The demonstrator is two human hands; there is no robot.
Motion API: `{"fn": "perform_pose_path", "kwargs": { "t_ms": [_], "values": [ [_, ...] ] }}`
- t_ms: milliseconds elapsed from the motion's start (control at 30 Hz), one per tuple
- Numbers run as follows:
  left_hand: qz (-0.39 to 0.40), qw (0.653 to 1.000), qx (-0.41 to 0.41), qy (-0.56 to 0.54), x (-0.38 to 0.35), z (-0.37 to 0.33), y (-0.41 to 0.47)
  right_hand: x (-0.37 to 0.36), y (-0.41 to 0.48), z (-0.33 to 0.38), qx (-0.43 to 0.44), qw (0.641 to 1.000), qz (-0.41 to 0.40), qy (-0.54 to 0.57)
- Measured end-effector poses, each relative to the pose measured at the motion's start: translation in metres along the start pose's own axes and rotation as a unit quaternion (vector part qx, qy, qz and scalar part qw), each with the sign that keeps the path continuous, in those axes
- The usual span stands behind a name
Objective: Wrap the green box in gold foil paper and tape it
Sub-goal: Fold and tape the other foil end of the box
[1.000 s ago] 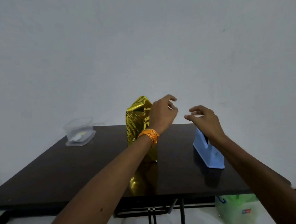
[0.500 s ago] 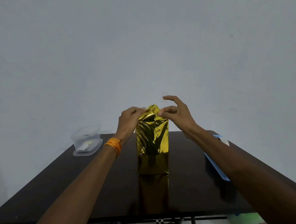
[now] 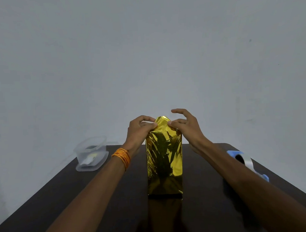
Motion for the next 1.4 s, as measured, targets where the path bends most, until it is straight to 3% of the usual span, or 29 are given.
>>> {"fn": "perform_pose_path", "kwargs": {
  "t_ms": [167,400,667,1400],
  "values": [
    [-0.017,0.999,-0.005,-0.034,-0.001,0.008,0.001,0.000,0.006,-0.008,-0.021,1.000,0.002,-0.007],
    [-0.045,0.998,-0.035,0.009,0.003,0.012,0.001,-0.001,0.011,-0.023,-0.072,0.997,-0.008,-0.010],
    [-0.063,0.998,-0.014,0.017,0.000,0.011,-0.002,-0.006,0.006,-0.038,-0.175,0.983,-0.010,0.060],
    [-0.052,0.986,-0.081,0.134,-0.002,-0.011,-0.019,-0.014,0.004,-0.035,-0.209,0.977,0.027,0.031]
  ]
}}
Point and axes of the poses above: each hand's wrist, its own y-axis towards the middle knuckle, its own x-axis out of the back of the hand, z = x × y, the point moved 8 cm from there along y, towards the middle knuckle, and after that the axes turned 4 degrees about -z, right-handed, at the moved point
